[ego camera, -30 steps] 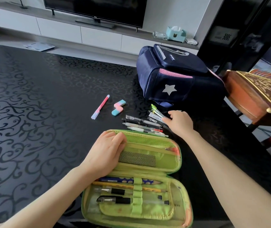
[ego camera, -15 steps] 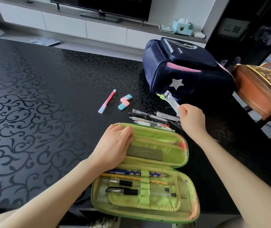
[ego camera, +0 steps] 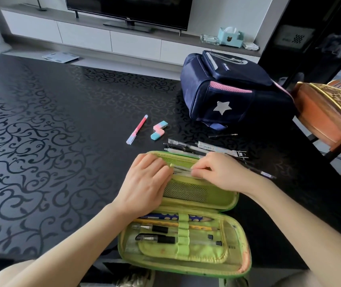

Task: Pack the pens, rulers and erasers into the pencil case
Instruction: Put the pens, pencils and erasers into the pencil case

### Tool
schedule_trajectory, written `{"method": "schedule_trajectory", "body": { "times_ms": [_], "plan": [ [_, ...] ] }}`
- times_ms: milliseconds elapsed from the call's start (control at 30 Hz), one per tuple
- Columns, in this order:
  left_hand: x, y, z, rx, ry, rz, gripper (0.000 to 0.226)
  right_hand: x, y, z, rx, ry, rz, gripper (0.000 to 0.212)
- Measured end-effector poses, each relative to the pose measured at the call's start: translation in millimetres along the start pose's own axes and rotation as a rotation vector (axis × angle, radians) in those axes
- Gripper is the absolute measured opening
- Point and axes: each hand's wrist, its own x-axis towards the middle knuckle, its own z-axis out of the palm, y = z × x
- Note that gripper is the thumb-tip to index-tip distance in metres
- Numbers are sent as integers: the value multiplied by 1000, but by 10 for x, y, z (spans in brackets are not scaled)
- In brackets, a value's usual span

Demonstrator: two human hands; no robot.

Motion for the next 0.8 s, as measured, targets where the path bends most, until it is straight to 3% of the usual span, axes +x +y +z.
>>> {"method": "schedule_trajectory", "body": {
  "times_ms": [67,133,233,333,467,567,667,800],
  "plan": [
    [-7,-17,7,16,23,-1,10,12,-79,9,-87,-41,-8,35],
    [-6,-28,30,-4,3,6,6,31,-148,26,-57,-36,-4,12],
    [-3,-38,61,-66,-66,-24,6,69,-147,99,87,139,56,16],
    [-16,-62,92,-102,-119,-70,5,70,-132,173,-97,286,84,25],
    [3,-74,106,-87,-177,-104,11,-26,-92,215,-269,136,10,40],
    [17,-64,105,-76,-217,-127,10,-115,-26,166,-156,-1,50,48],
    [9,-68,121,-125,-255,-146,22,-160,98,120,-22,-49,101,29],
    [36,-64,145,-166,-278,-181,34,-103,173,173,24,56,192,8]
  ]
}}
